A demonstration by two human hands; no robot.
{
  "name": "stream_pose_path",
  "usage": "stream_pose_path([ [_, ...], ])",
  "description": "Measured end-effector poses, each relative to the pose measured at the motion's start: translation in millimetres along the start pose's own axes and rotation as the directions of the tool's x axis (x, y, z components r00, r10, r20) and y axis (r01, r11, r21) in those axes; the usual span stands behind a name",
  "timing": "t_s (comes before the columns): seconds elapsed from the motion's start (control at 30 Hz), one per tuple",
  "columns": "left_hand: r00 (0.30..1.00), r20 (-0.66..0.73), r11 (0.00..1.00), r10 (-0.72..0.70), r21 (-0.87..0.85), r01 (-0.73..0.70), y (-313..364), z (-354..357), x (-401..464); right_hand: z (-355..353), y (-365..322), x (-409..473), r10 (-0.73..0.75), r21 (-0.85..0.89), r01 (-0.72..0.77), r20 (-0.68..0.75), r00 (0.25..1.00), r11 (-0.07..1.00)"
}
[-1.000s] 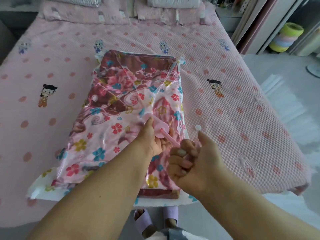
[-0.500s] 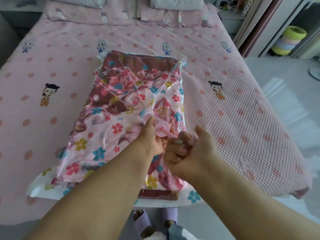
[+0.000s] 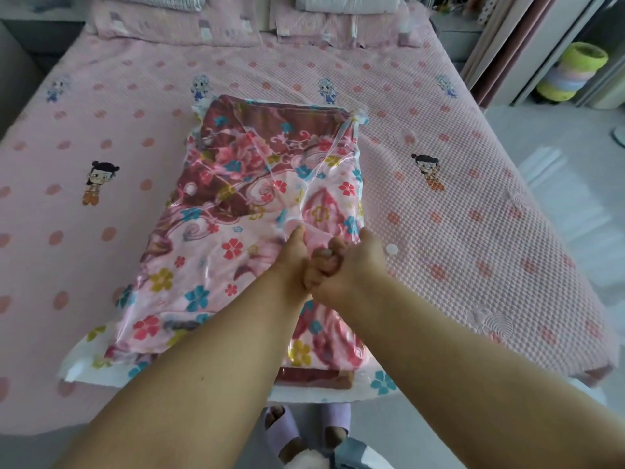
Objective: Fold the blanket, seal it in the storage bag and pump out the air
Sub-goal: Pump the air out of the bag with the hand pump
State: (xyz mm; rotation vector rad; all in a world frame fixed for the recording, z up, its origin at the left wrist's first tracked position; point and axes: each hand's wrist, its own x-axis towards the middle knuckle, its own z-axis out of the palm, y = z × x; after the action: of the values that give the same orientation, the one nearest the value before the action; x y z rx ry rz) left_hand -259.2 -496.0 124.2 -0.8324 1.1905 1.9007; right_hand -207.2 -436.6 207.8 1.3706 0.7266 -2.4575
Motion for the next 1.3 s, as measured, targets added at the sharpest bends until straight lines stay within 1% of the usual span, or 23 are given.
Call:
stream_pose_path([
  [0.07, 1.000, 0.004, 1.000, -0.005, -0.024, 0.005, 1.1, -1.2, 4.4, -9.4, 0.7, -1.0, -0.074, -0.070, 0.079, 0.068, 0.995, 0.994],
  [0.13, 0.999, -0.028, 0.999, 0.026, -0.034, -0.027, 0.9, -3.2, 2.8, -22.4, 2.3, -24.7, 0.034, -0.033, -0.030, 0.124, 0.992, 0.999],
  [0.23, 0.994, -0.089, 0.998, 0.066, 0.019, -0.065, 1.4, -3.5, -1.9, -35.9, 3.3, -45.3, 0.064, -0.050, -0.061, 0.071, 0.995, 0.997],
  [0.3, 0.994, -0.031, 0.995, 0.102, -0.018, -0.103, 1.3, 0.6, 0.4, -21.8, -2.2, -29.5, 0.032, 0.048, -0.036, 0.068, 0.997, 0.998],
  [0.37, 0.998, -0.015, 0.998, 0.064, -0.020, -0.065, 3.8, 4.3, -4.1, 0.7, -1.9, -8.0, -0.011, 0.045, 0.010, 0.007, 1.000, 0.999],
  [0.4, 0.999, -0.032, 0.999, 0.041, 0.018, -0.041, 6.2, 4.2, -7.6, 6.2, -2.4, -1.2, -0.020, 0.033, 0.020, -0.004, 1.000, 0.999],
  [0.43, 0.999, -0.037, 1.000, 0.024, 0.002, -0.023, 7.7, 3.0, -8.3, 3.5, -2.9, 0.5, -0.049, -0.009, 0.049, 0.010, 0.999, 0.999],
  [0.47, 1.000, 0.001, 1.000, 0.006, -0.027, -0.006, 6.9, 0.6, -3.3, -3.0, -2.4, -5.2, -0.049, -0.031, 0.051, 0.054, 0.997, 0.998],
  [0.53, 0.999, 0.047, 0.999, 0.003, -0.048, 0.000, 4.2, -2.4, -5.0, -21.4, -0.3, -31.3, 0.036, -0.023, -0.034, 0.112, 0.993, 0.999],
  [0.6, 0.999, -0.008, 0.997, 0.032, -0.070, -0.033, 3.7, -5.5, -6.0, -32.7, 1.5, -50.3, 0.051, -0.086, -0.046, 0.063, 0.997, 0.995],
  [0.63, 0.999, -0.019, 0.996, 0.042, -0.076, -0.044, 3.6, -5.1, -6.2, -34.0, 0.0, -50.5, 0.048, -0.084, -0.043, 0.058, 0.997, 0.996],
  [0.67, 0.999, -0.020, 0.997, 0.041, -0.065, -0.043, 3.5, -3.7, -8.3, -29.2, -1.9, -45.0, 0.043, -0.030, -0.041, 0.074, 0.996, 0.999],
  [0.7, 0.999, -0.015, 0.999, 0.029, -0.039, -0.029, 4.1, -1.1, -10.6, -20.5, -2.0, -33.2, 0.018, 0.017, -0.019, 0.058, 0.998, 1.000],
  [0.8, 1.000, 0.027, 0.999, -0.011, -0.040, 0.012, 8.0, 4.4, -18.6, 8.9, 2.8, -0.2, -0.036, -0.007, 0.036, -0.008, 0.999, 0.999],
  [0.87, 0.999, 0.040, 0.998, 0.011, -0.070, -0.009, 7.6, 1.8, -10.6, -1.4, 2.6, -1.4, -0.093, -0.061, 0.096, 0.057, 0.994, 0.994],
  [0.93, 0.999, 0.027, 0.997, 0.035, -0.066, -0.034, 3.8, -2.7, -7.5, -17.5, 4.7, -25.4, 0.006, -0.031, -0.003, 0.098, 0.995, 1.000],
  [1.0, 0.999, -0.022, 0.995, 0.040, -0.086, -0.042, 3.9, -7.0, -8.1, -29.4, 8.3, -45.0, 0.022, -0.068, -0.018, 0.052, 0.998, 0.998],
  [1.07, 0.997, -0.050, 0.996, 0.058, -0.063, -0.061, 4.3, -5.9, -8.3, -25.0, 4.7, -35.9, 0.023, -0.012, -0.023, 0.043, 0.999, 1.000],
  [1.13, 0.999, 0.008, 0.998, 0.046, -0.036, -0.046, 7.4, -2.0, -10.3, -1.7, 6.1, -10.0, -0.028, 0.021, 0.028, -0.013, 1.000, 0.999],
  [1.17, 0.998, 0.054, 0.998, 0.026, -0.066, -0.023, 7.6, -1.9, -10.7, 9.3, 7.3, -0.5, -0.027, 0.015, 0.028, -0.038, 0.999, 1.000],
  [1.23, 0.998, 0.059, 0.994, 0.000, -0.110, 0.006, 8.9, -2.6, -9.2, 8.5, 7.7, 6.1, -0.071, -0.046, 0.071, -0.002, 0.997, 0.996],
  [1.27, 0.999, 0.045, 0.996, -0.006, -0.094, 0.010, 7.9, -5.4, -4.0, 1.9, 8.3, -0.9, -0.059, -0.051, 0.061, 0.049, 0.997, 0.997],
  [1.3, 1.000, 0.015, 0.998, -0.001, -0.061, 0.002, 6.2, -7.2, -4.6, -5.7, 9.7, -13.1, -0.011, -0.037, 0.014, 0.076, 0.997, 0.999],
])
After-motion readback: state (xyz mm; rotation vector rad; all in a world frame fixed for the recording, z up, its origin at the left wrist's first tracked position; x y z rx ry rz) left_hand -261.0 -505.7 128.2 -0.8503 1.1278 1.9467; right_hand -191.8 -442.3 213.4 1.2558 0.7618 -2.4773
